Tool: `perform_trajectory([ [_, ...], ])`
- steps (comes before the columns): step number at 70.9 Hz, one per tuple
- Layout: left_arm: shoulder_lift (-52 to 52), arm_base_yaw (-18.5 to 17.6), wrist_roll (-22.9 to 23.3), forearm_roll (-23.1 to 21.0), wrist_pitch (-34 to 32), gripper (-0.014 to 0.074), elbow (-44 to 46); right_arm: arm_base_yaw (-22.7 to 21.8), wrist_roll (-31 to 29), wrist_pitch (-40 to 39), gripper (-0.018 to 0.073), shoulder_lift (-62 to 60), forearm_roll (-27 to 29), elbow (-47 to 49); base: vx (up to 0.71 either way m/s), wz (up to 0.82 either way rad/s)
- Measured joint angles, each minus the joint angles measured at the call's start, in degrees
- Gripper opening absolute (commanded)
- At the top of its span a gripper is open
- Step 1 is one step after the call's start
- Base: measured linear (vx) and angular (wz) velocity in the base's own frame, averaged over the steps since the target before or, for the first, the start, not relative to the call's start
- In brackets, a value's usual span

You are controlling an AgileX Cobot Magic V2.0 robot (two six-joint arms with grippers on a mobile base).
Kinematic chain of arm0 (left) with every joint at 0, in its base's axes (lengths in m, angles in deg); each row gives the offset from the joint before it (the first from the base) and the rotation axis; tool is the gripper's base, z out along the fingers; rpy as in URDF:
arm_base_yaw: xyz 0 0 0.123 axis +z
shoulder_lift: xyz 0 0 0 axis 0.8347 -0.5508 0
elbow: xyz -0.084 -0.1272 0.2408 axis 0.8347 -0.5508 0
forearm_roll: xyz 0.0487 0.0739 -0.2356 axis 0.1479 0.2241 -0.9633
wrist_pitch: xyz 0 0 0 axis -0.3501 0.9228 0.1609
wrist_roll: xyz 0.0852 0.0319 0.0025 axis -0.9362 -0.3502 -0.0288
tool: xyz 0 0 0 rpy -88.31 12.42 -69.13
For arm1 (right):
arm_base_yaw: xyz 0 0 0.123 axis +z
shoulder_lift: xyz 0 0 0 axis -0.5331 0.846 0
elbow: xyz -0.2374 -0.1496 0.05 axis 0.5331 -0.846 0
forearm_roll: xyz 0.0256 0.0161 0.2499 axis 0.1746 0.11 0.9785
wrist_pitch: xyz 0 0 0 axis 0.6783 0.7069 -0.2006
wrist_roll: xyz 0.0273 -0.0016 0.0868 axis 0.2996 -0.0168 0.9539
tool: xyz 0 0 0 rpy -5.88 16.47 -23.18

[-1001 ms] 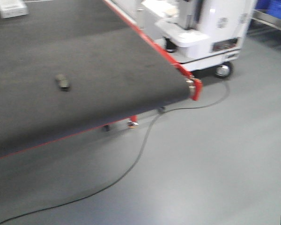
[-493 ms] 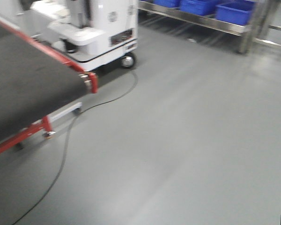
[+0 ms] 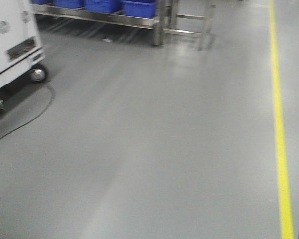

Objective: Move and align brake pads A on conveyor
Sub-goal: 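Drive along the yellow floor line toward the steel table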

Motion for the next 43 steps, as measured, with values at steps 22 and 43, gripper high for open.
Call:
perform_trajectory([
  [22,0.0,0.0,0.0,0.0,0.0,-0.0008,0.0,0.0,0.0,0.1,-0.0009,0.0,0.0,0.0,0.01,-0.78],
  [43,0.0,0.0,0.0,0.0,0.0,-0.0008,0.0,0.0,0.0,0.1,-0.0009,0.0,0.0,0.0,0.1,-0.45],
])
